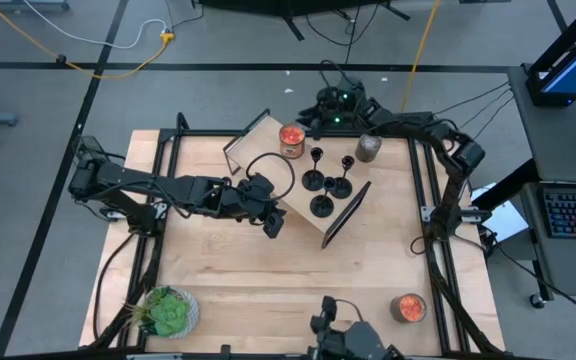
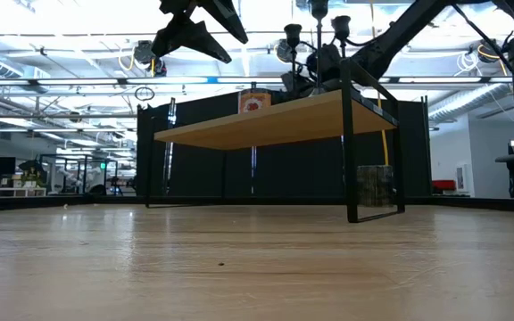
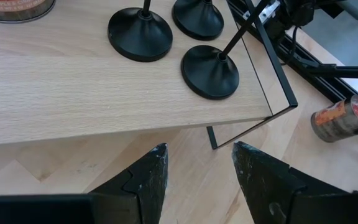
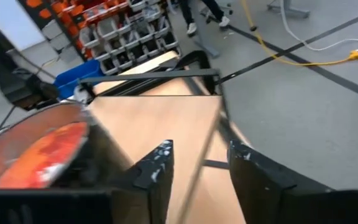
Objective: Pick & Place candle stick holders
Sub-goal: Put the left orange scented candle on the shelf, then put the brown scented candle on the shelf
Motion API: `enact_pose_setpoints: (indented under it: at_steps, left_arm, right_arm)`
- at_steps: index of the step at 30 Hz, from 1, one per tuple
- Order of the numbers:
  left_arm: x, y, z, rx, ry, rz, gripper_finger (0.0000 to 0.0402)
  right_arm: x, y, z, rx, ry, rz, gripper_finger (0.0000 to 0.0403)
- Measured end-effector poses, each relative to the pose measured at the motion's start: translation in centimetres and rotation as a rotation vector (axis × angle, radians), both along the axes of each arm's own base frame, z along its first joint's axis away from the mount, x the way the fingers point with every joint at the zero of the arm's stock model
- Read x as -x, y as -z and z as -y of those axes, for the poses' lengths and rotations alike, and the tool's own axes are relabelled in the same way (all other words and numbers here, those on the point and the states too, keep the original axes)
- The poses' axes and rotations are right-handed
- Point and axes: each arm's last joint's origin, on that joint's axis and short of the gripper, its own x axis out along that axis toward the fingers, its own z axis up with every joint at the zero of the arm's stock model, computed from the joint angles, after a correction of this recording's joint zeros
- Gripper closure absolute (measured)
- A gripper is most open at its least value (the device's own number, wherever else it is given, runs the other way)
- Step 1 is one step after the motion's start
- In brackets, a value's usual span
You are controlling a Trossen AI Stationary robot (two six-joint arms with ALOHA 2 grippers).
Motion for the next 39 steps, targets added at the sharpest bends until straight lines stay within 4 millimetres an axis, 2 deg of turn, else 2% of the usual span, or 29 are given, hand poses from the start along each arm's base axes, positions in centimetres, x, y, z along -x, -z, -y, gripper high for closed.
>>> enact_pose_setpoints:
  at_steps: [10, 26, 29, 32, 39]
  left_arm:
    - [0.0, 0.0, 0.0, -0.005, 0.004, -0.002, 0.0213]
    - [0.0, 0.0, 0.1, 0.017, 0.018, -0.001, 0.0213]
    - [0.0, 0.0, 0.1, 0.023, 0.016, 0.000, 0.0213]
    - [0.0, 0.0, 0.3, 0.023, 0.022, 0.000, 0.0213]
    - [0.0, 0.0, 0.6, 0.033, 0.025, 0.003, 0.0213]
  right_arm:
    - [-1.8, 0.0, -2.2, 0.000, -0.056, -0.001, 0.0282]
    - [-2.7, -0.1, -3.4, 0.042, -0.085, -0.003, 0.0282]
    - [-2.1, -0.6, -2.7, 0.074, -0.028, -0.014, 0.0282]
    - [-0.7, -1.9, -2.1, 0.150, 0.047, -0.036, 0.0282]
    - [3.8, -5.5, -2.1, 0.309, 0.284, -0.231, 0.0282]
